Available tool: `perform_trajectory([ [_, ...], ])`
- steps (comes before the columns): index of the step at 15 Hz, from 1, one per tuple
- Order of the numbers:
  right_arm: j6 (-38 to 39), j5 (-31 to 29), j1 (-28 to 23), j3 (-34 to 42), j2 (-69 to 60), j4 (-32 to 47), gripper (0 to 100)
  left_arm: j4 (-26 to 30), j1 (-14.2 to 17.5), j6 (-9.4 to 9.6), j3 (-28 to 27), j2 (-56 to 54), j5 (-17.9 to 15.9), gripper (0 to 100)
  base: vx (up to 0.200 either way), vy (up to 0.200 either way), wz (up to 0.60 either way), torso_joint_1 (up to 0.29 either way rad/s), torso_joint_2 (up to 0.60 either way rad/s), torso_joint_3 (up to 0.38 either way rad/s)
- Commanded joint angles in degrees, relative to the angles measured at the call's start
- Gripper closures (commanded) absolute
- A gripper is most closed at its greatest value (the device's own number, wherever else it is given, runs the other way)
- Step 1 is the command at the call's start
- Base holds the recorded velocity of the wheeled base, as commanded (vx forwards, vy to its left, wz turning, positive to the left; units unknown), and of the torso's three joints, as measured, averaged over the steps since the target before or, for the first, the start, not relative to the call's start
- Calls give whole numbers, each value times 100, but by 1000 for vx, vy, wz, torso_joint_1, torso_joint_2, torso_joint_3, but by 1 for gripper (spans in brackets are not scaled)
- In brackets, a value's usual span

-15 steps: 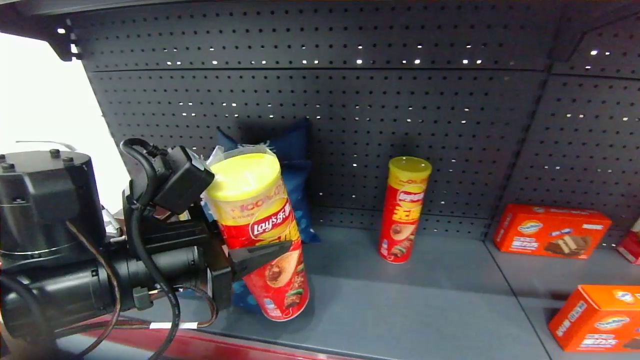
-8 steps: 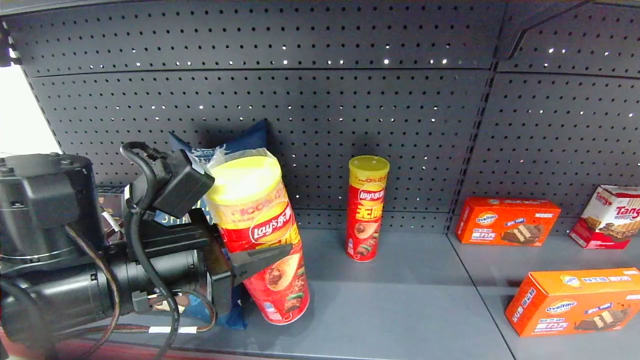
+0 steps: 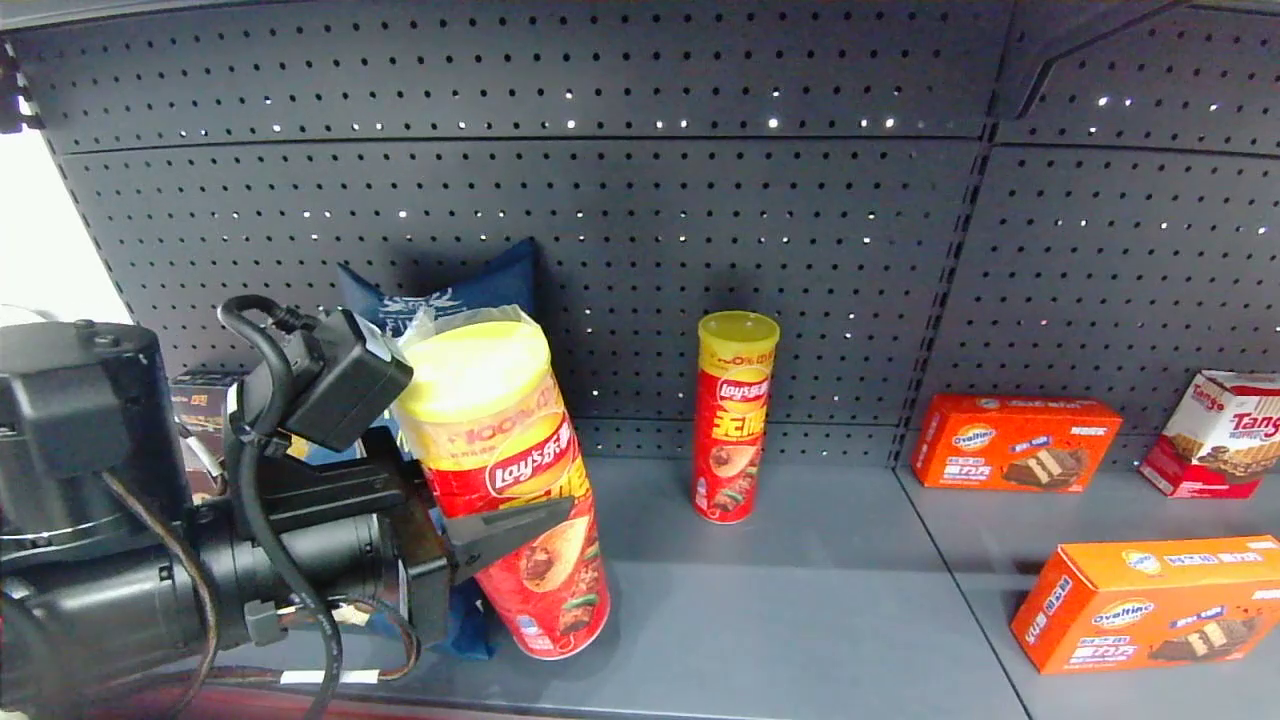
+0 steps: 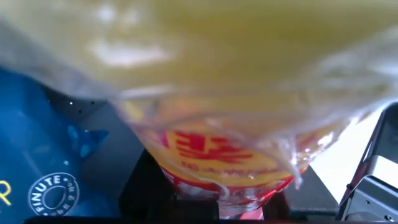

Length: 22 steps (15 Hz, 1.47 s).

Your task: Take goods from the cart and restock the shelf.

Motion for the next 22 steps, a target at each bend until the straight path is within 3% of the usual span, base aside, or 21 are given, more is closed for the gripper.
perform_trajectory([
  [1, 602, 104, 240, -2269, 1904, 162, 0, -8, -79, -1, 116, -47, 126, 100, 0, 0, 0, 0, 0, 0],
  [3, 637, 323, 460, -2665, 2326, 197, 0, -34, -88, -1, 178, -47, 126, 100, 0, 0, 0, 0, 0, 0],
  [4, -57, 728, 697, -2832, 2598, 223, 0, -34, -114, -1, 195, -47, 135, 100, 0, 0, 0, 0, 0, 0],
  [6, -514, 1018, 1005, -3508, 3627, 259, 0, -16, -114, -1, 275, -73, 135, 100, 0, 0, 0, 0, 0, 0],
  [8, -629, 1044, 1488, -4062, 4629, 285, 0, -16, -70, -1, 231, -47, 126, 100, 0, 0, 0, 0, 0, 0],
  [13, -743, 1062, 2411, -4238, 6009, -286, 0, -8, -61, -9, 64, 59, 126, 100, 0, 0, 0, 0, 0, 0],
  [22, -769, 1826, 2596, -4317, 7758, -1605, 0, -34, -105, -1, 46, 191, 82, 100, 0, 0, 0, 0, 0, 0],
])
